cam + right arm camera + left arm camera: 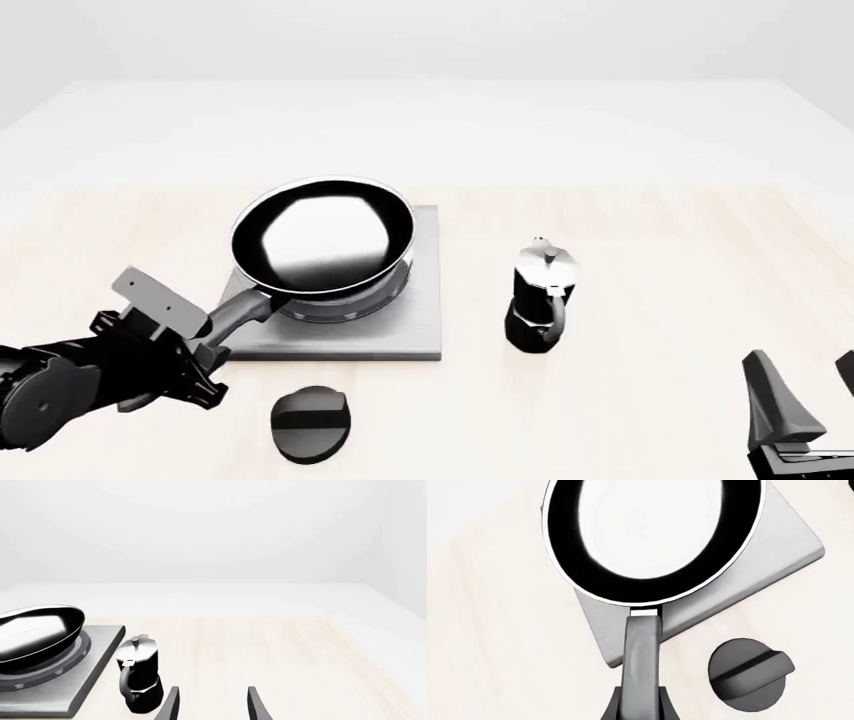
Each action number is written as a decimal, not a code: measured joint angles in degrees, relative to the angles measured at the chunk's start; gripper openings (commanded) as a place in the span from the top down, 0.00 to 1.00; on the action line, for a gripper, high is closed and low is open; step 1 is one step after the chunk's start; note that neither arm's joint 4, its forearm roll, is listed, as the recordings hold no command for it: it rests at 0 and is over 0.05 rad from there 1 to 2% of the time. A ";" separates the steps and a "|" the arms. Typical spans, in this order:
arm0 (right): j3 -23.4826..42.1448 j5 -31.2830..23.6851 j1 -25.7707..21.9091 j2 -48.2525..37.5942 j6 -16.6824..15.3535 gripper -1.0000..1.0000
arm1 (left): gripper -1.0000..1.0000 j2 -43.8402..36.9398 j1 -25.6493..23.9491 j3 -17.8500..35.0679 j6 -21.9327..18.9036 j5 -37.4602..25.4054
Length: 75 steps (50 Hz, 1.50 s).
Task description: Turn on the stove and put the frying pan on it.
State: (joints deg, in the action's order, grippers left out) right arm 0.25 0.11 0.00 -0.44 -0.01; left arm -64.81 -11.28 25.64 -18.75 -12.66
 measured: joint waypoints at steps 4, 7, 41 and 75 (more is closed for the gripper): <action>0.00 0.00 0.00 0.00 0.00 0.00 | 1.00 -0.45 -0.11 -0.25 -0.03 0.40; 0.00 0.00 0.00 0.00 0.00 0.00 | 1.00 -0.82 -0.16 -0.42 -0.05 0.73; 0.00 0.00 0.00 0.00 0.00 0.00 | 0.00 -2.41 -0.12 -1.67 -1.01 3.50; 0.00 0.00 0.00 0.00 0.00 0.00 | 0.00 5.37 -0.76 2.57 -1.49 -2.16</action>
State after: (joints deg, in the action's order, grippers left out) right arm 0.25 0.11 0.00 -0.44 0.00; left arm -59.44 -12.04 28.21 -20.25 -14.82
